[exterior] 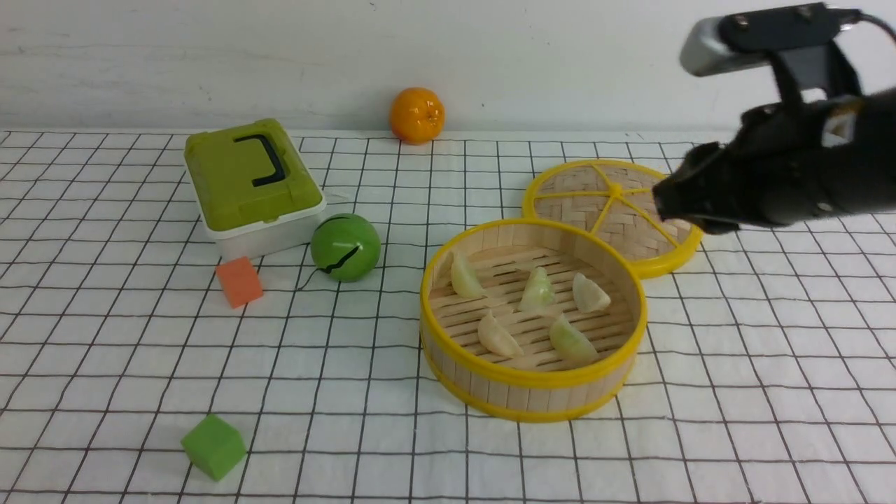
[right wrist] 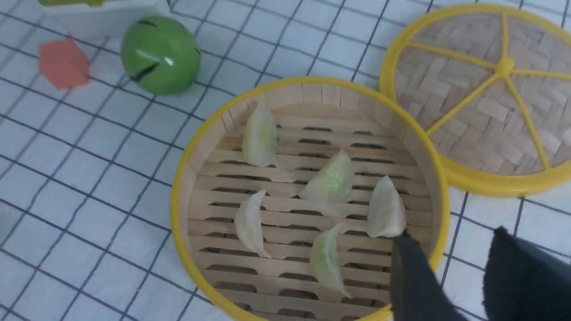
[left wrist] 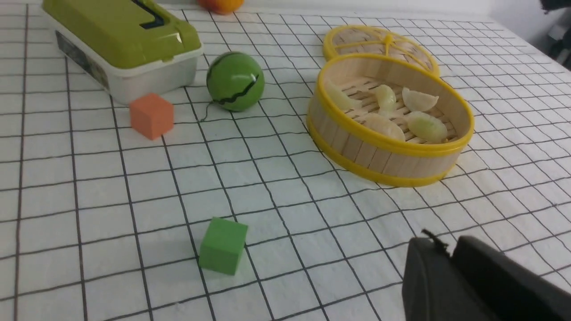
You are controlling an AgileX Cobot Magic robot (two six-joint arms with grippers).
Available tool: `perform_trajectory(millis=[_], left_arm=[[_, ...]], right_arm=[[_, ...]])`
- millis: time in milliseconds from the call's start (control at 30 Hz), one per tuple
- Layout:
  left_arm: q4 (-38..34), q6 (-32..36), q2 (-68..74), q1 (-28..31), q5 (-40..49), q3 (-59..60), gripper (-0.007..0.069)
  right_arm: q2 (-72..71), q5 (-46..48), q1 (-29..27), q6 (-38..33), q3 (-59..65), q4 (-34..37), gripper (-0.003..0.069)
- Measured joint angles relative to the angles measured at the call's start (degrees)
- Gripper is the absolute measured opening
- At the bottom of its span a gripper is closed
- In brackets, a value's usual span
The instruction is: Put the dumplings into the steamer on the table with the white tablecloth.
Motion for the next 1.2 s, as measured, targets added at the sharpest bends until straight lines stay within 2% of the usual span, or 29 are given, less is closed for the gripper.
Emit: perform_trajectory(millis=[67,100,133,167,200,533,1200], left_arm=[[0.2,0.0,0.0,0.0,0.0,0.4,0.0072],[0.3,0.0,0.0,0.0,0.0,0.7,0.0073],[0.4,0.0,0.0,0.0,0.0,0.8,0.0074],[0.4,0.0,0.0,0.0,0.1,0.9,0.0073],[0.4,-0.1,0.0,0.0,0.3,0.9,0.0074],[0.4,-0.2,0.0,0.0,0.4,0.9,0.0076],[0.4,-0.2,0.0,0.0,0.4,0.9,0.0092]], right_arm=[[-3.6,-2.0,0.0,-1.1,3.3,0.9,0.0180],[-9.6,-4.6,0.0,-3.0,8.2,2.6,0.0092],[-11.2,-5.1,0.0,-3.3,9.1,2.9,0.0074],[-14.5,-6.2,0.0,-4.5,12.0,4.0,0.0012],[-19.3,-7.4,0.0,-5.3,15.5,5.4,-0.0020],[-29.2,-8.0,0.0,-5.8,19.6,6.9,-0.0023],[-30.0,-8.3,-0.1,-5.8,19.8,5.1,-0.0015]])
